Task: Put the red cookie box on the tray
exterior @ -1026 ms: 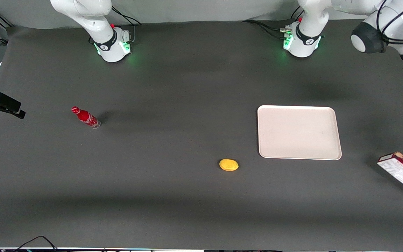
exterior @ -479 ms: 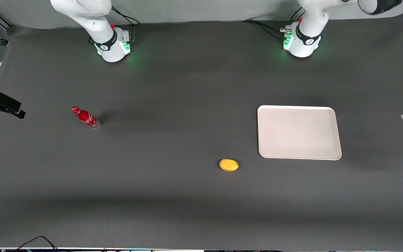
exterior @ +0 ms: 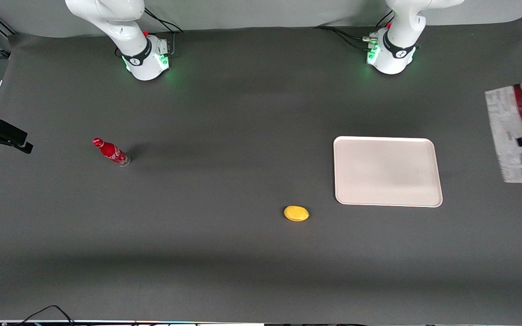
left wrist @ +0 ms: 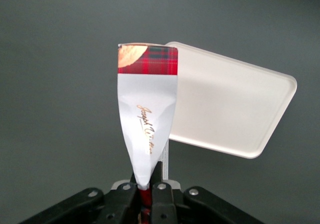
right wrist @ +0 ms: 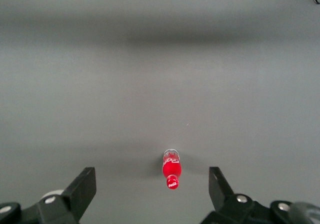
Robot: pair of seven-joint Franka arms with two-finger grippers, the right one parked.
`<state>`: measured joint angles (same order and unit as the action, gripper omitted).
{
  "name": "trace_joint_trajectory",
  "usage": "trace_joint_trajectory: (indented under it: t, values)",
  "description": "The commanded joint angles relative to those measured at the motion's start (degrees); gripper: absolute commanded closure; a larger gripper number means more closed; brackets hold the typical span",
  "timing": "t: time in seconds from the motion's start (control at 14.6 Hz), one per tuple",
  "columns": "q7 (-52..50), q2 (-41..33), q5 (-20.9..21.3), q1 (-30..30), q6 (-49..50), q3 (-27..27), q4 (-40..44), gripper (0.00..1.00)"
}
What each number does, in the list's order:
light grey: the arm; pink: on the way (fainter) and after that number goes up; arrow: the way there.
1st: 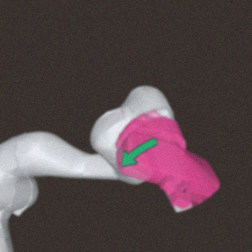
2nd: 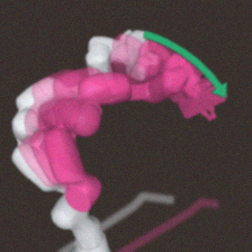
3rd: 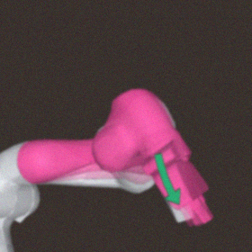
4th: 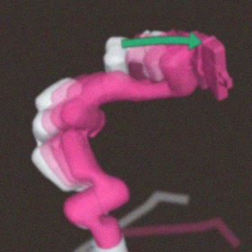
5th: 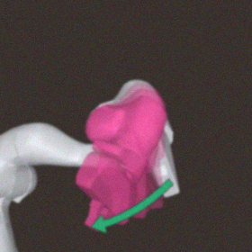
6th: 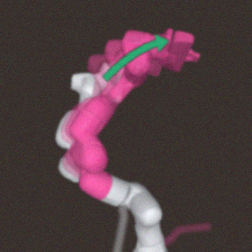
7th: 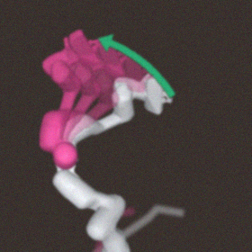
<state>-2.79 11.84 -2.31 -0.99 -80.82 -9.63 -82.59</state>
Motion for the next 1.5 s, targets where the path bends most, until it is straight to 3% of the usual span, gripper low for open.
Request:
trace_joint_trajectory:
  t: [0.0,0.27,0.75,1.09,1.16,1.23,1.44]
  values:
    - [1.2,-8.2,2.5,0.0,-12.1,3.6,-22.2,1.00]
    - [6.9,-6.0,2.5,-0.1,-31.1,5.1,-36.2,1.00]
    - [11.3,2.5,2.4,-0.3,-45.5,4.8,-38.7,1.00]
    - [11.5,5.6,1.7,-0.7,-49.6,4.7,-38.3,1.00]
    - [11.6,5.7,1.7,-0.7,-49.4,4.7,-38.0,0.25]
    - [11.6,5.4,1.5,-0.7,-48.5,4.8,-37.6,0.00]
    - [11.6,3.0,1.5,-0.5,-39.5,4.8,-31.3,0.00]
